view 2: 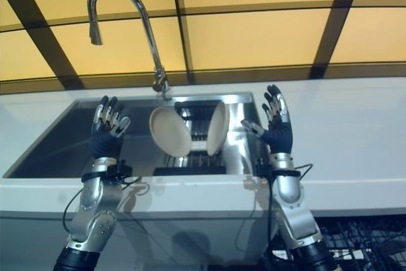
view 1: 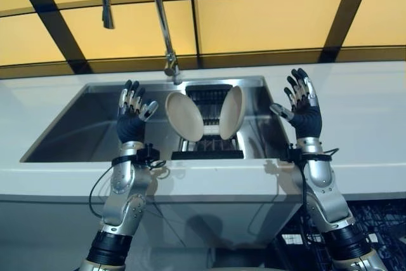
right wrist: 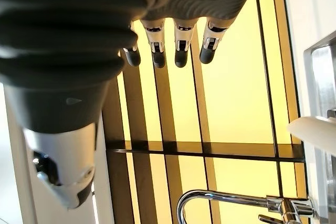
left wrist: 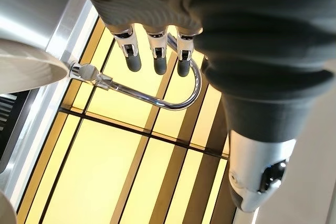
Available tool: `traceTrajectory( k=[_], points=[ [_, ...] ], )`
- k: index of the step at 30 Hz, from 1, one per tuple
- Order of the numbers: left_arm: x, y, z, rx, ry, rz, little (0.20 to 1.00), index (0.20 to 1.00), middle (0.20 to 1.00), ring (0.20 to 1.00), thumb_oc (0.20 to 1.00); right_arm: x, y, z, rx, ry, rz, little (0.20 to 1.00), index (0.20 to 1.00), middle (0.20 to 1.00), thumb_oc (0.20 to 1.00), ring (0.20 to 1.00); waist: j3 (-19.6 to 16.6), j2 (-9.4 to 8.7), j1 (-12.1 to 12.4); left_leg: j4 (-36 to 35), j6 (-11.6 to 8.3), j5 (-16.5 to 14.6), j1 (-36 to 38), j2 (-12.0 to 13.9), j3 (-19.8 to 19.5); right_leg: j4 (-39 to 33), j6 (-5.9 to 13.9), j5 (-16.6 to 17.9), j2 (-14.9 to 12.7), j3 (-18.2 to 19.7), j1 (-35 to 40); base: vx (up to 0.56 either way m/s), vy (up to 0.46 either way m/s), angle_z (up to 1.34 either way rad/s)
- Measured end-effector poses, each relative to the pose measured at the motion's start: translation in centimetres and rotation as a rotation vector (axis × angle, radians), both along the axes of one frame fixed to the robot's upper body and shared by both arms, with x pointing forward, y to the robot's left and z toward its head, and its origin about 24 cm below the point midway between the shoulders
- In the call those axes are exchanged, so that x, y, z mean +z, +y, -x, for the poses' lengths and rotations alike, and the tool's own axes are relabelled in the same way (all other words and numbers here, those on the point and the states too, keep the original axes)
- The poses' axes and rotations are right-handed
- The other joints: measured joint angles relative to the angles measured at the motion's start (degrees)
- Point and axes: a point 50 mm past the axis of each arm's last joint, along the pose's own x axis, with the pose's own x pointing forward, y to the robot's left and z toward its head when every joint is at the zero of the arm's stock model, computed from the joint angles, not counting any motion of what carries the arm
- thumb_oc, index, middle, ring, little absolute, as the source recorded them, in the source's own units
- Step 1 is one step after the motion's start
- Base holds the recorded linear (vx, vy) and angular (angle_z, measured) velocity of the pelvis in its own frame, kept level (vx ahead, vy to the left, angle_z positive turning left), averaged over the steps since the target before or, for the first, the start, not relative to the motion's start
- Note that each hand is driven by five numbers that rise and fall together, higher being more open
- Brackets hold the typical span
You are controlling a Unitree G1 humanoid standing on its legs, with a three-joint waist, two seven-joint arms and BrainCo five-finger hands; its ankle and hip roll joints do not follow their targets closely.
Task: Pick up plates and place into dishwasher.
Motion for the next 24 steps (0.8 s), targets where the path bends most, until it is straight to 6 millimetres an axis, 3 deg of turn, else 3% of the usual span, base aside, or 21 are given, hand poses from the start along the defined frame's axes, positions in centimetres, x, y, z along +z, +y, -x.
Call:
traceTrajectory(
  k=[15,20,24],
  points=[
    [0.0,-0.1,0.0,-0.022,-0.010,0.009,1.000,1.000,1.000,1.000,1.000,0.1,0.0,0.0,0.020,-0.003,0.013,1.000,1.000,1.000,1.000,1.000,-0.20,-0.33,0.14,-3.27,-0.12,0.07,3.75,0.05,0.28,-7.54,0.25,2.67,1.11,0.02,5.80,0.00,0.009,0.00],
    [0.4,0.2,0.1,0.024,-0.026,-0.128,1.000,1.000,1.000,1.000,1.000,0.1,0.0,0.0,0.019,-0.003,0.014,1.000,1.000,1.000,1.000,1.000,-0.53,-0.88,0.16,-3.61,-0.28,0.18,3.83,0.07,0.32,-8.97,0.16,3.35,1.31,0.01,6.38,0.00,0.000,0.00],
    [0.9,1.5,0.1,0.071,-0.041,-0.191,1.000,1.000,1.000,1.000,1.000,0.1,0.0,0.0,0.016,-0.004,0.013,1.000,1.000,1.000,1.000,1.000,-0.58,-0.89,0.13,-4.16,-0.38,0.24,4.77,0.09,0.53,-9.76,0.15,3.56,1.45,0.06,7.35,0.00,0.000,0.00]
  ],
)
